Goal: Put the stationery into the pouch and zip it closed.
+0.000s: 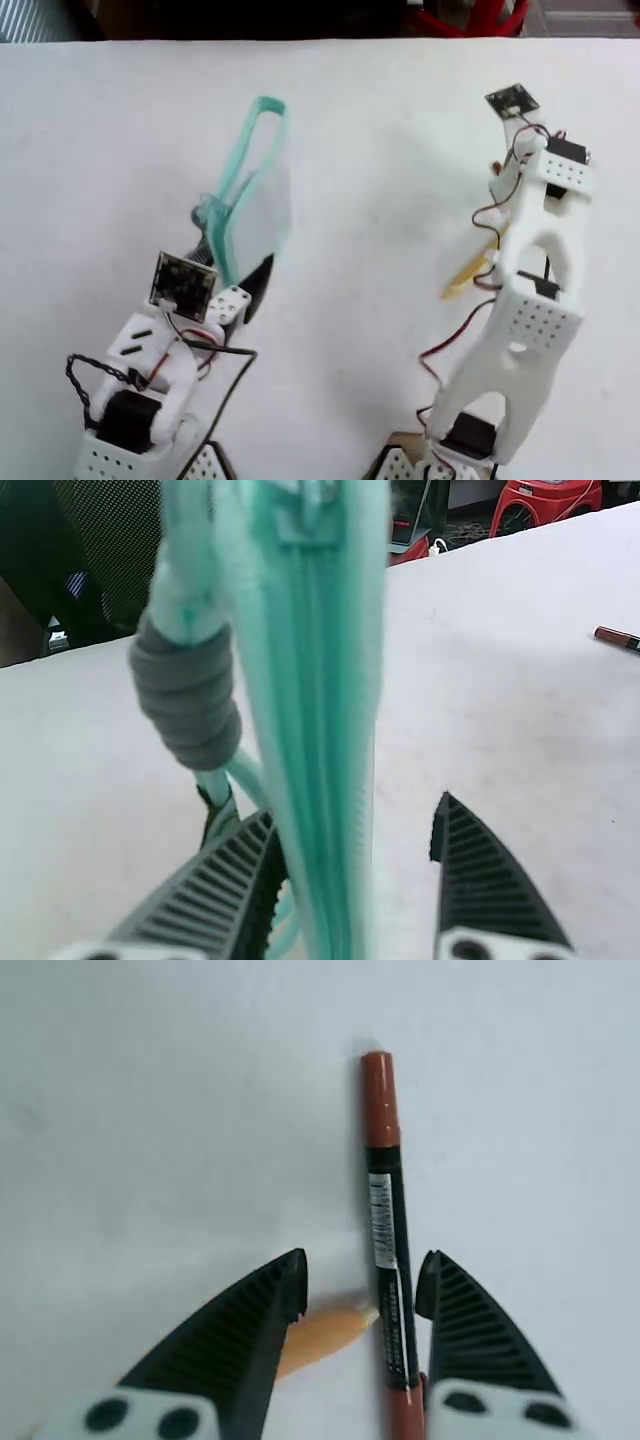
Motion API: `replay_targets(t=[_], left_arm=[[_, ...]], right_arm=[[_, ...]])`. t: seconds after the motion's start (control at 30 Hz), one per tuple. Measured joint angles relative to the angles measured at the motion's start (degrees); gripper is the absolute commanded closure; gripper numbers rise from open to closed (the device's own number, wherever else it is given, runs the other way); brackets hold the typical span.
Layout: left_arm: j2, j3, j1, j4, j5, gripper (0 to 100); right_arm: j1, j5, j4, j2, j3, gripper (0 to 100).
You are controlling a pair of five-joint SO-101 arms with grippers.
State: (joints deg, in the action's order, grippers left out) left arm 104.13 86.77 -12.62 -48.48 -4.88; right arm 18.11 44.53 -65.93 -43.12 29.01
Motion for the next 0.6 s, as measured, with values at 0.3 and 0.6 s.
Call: replay_targets(t=[0.3,0.6], left_arm=[[0.0,0.0,0.0,0.0,0.0,77],[0.0,0.0,0.0,0.0,0.0,77]], right_arm=[[0.2,7.9,-0.4,-11.1,10.6,98.1],[-0.7,0.0,-19.5,-5.0,26.5,98.0]])
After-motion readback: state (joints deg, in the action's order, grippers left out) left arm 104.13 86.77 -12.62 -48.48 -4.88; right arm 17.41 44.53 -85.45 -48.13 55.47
